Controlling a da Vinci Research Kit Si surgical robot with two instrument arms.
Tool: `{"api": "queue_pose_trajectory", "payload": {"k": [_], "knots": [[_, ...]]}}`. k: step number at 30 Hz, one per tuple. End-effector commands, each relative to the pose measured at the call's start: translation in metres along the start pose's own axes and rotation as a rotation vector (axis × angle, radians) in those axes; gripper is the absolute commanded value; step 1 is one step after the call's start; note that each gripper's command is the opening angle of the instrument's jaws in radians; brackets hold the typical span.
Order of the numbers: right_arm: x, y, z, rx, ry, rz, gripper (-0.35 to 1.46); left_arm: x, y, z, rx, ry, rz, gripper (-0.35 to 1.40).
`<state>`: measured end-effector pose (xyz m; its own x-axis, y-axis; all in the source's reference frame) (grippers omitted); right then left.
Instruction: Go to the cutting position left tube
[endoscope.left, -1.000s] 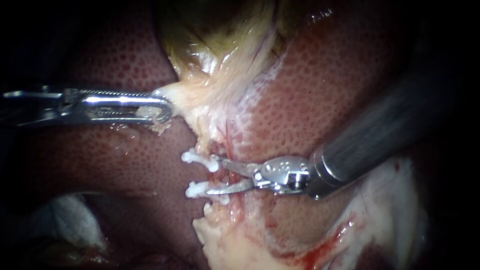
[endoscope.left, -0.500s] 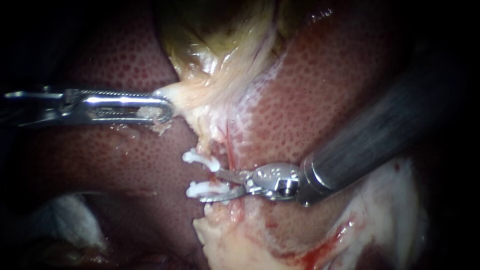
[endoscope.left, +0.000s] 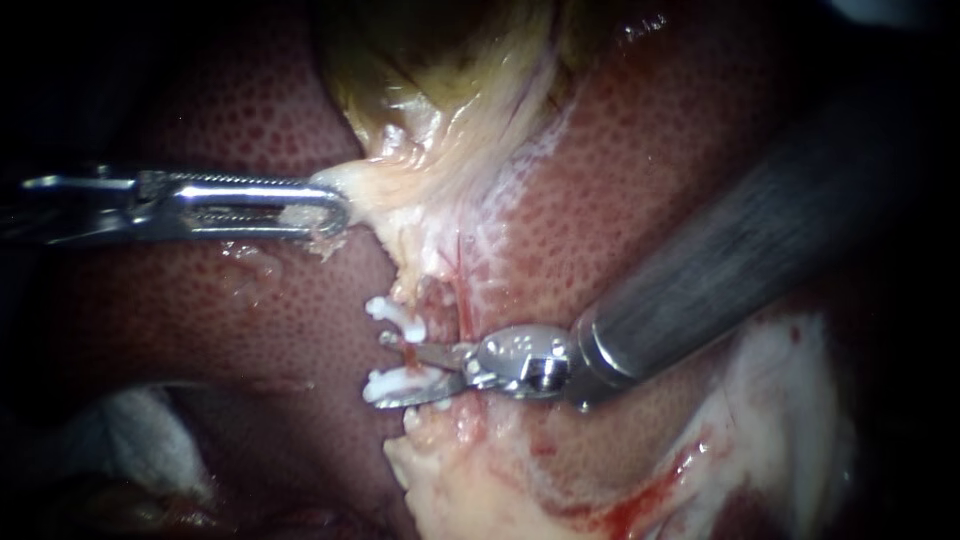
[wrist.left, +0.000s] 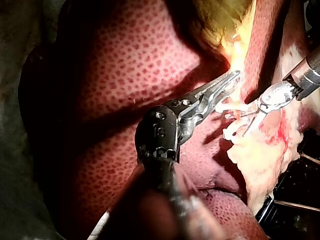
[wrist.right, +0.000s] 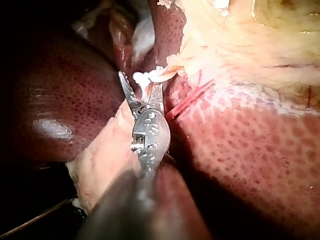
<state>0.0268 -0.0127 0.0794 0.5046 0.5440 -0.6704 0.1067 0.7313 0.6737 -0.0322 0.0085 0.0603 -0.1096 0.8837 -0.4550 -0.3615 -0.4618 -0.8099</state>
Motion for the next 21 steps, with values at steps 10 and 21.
{"api": "queue_pose_trajectory", "payload": {"k": [10,21], "knots": [[0.0008,0.0007,0.0012,0.005,0.032,0.057,1.24,-0.0001,0.0001,0.0001,0.003,0.001,0.001,-0.35],[0.0012,0.0018,0.0021,-0.007,0.065,0.075,1.24,-0.0001,0.0003,0.0003,0.004,0.002,0.001,-0.35]]}}
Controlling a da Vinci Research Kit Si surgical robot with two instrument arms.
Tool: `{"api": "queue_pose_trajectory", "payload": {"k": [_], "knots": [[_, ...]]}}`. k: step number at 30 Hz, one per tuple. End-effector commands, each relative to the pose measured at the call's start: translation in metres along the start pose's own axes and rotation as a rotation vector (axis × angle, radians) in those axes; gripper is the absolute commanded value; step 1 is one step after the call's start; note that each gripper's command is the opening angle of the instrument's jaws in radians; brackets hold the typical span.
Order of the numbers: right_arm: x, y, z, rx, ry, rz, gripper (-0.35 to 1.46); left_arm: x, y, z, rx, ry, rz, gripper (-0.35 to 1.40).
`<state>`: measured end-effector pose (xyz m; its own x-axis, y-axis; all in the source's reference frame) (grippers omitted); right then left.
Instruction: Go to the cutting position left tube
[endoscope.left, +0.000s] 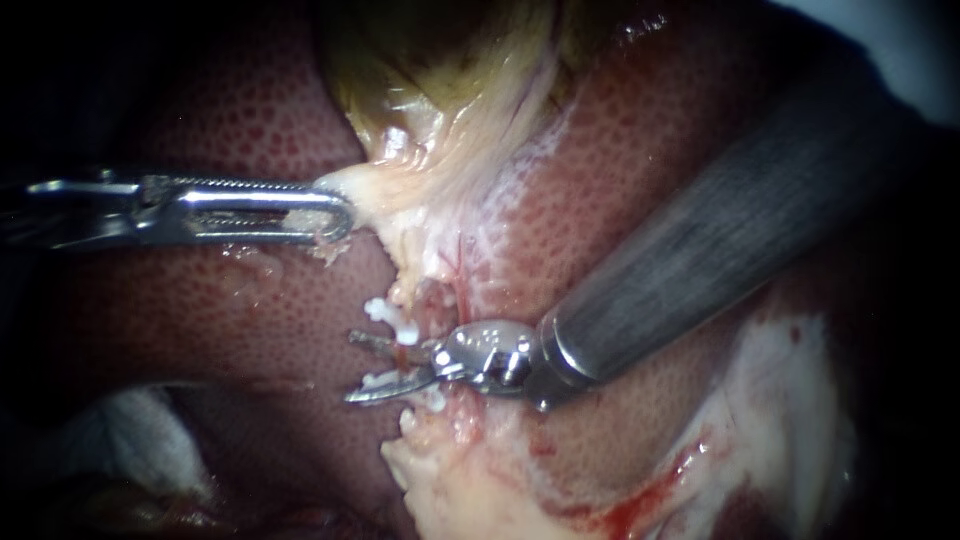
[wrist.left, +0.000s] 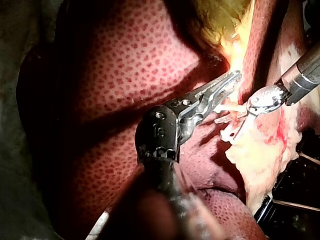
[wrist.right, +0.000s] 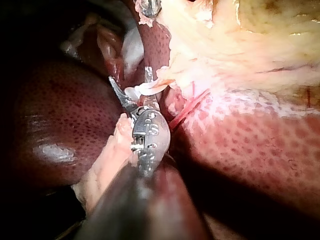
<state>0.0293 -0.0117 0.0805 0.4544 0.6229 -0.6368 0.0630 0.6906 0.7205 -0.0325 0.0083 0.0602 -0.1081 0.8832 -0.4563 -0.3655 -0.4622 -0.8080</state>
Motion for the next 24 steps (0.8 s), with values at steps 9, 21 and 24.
{"api": "queue_pose_trajectory", "payload": {"k": [9,21,24], "knots": [[0.0004,0.0003,0.0006,0.0,0.031,0.005,1.24,0.0,0.0003,0.0,0.004,0.002,0.0,-0.35],[0.0004,0.0003,0.0007,0.0,0.037,0.004,1.14,-0.0001,0.0003,0.0,0.005,0.002,0.001,-0.35],[0.0003,0.0003,0.0006,0.0,0.036,0.004,1.14,-0.0001,0.0003,0.0001,0.005,0.002,0.001,-0.35]]}}
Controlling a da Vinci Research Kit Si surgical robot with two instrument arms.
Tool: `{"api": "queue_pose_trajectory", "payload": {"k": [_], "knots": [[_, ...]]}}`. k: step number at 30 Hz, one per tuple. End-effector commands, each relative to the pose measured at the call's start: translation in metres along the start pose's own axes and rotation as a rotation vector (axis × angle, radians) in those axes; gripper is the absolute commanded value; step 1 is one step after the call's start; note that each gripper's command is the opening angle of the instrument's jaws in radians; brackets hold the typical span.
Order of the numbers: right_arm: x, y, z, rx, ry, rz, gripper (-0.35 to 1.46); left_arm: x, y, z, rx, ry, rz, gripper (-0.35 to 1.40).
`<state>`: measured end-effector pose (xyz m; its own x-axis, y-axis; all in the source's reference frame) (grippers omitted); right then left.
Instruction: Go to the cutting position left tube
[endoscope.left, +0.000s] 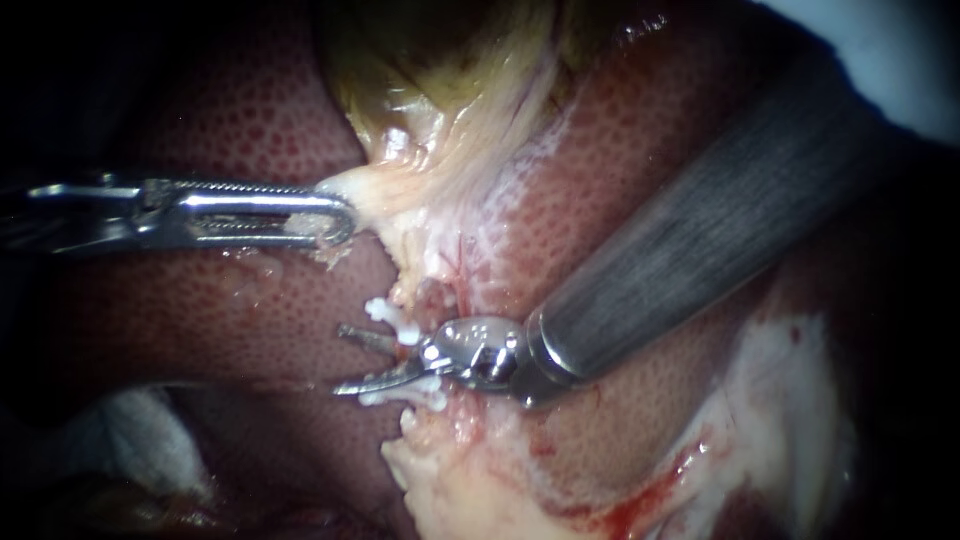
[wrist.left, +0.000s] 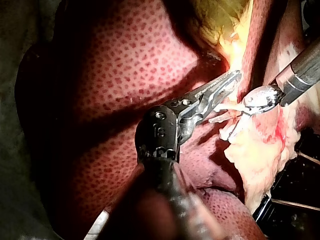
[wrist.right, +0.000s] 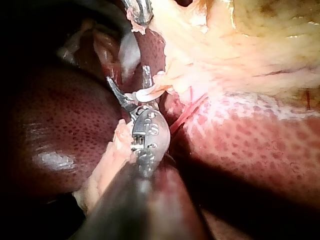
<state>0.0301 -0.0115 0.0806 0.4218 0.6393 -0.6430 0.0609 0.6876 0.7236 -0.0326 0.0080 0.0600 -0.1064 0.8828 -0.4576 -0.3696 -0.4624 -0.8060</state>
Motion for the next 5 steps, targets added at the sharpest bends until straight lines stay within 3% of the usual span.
{"api": "queue_pose_trajectory", "payload": {"k": [1,5], "knots": [[0.0,0.0,0.0,0.0,0.0,-0.001,1.14,0.0,0.0,0.0,0.0,0.0,0.0,-0.35],[-0.0001,0.0001,-0.0001,0.001,0.0,-0.001,1.14,0.0,0.0,0.0,0.0,0.0,0.0,-0.35]]}}
